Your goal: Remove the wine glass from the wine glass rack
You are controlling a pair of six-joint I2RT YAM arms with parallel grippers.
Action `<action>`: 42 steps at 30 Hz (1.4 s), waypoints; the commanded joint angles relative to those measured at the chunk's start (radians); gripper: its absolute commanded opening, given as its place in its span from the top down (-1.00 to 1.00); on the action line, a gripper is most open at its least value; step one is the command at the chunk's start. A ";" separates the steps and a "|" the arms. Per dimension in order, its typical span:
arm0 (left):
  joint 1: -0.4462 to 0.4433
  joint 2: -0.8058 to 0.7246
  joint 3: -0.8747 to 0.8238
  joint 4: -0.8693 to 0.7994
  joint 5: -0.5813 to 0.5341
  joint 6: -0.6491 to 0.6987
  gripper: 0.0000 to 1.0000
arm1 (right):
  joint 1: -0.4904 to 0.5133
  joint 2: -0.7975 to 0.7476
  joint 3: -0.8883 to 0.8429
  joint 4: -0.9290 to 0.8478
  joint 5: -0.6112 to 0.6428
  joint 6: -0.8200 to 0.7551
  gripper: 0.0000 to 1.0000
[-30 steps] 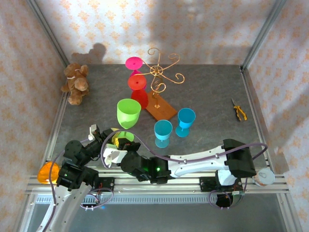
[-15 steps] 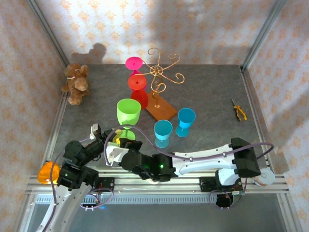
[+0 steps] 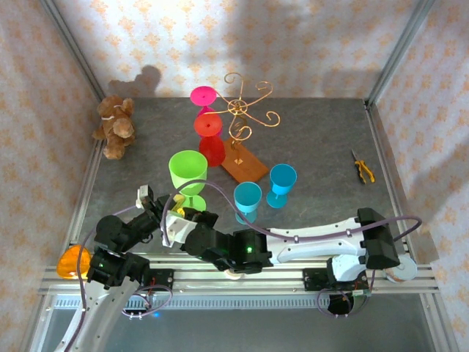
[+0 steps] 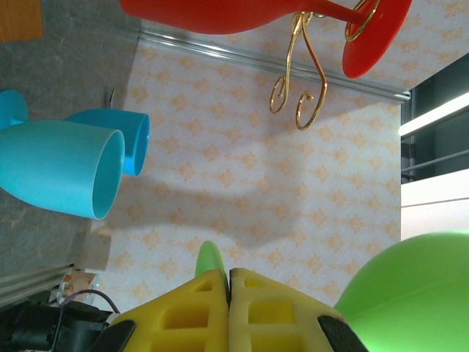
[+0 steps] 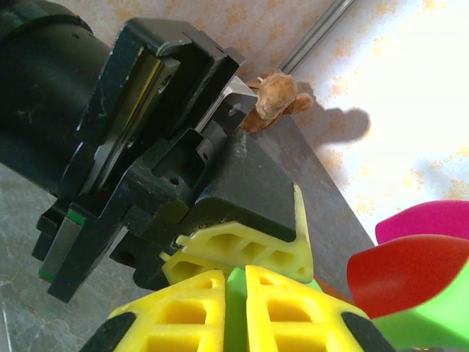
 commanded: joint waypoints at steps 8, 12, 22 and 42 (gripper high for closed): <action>0.007 -0.018 -0.029 0.035 -0.066 0.034 1.00 | 0.009 -0.111 0.042 -0.052 -0.009 0.124 0.61; 0.006 -0.023 -0.035 0.028 -0.074 0.042 1.00 | 0.009 -0.138 0.054 -0.104 -0.046 0.207 0.57; 0.006 -0.018 -0.003 -0.112 -0.088 0.195 1.00 | 0.009 -0.101 0.379 -0.576 -0.195 0.528 0.48; 0.007 -0.038 0.000 -0.172 -0.093 0.327 1.00 | -0.208 0.029 0.898 -1.068 -0.495 0.701 -0.23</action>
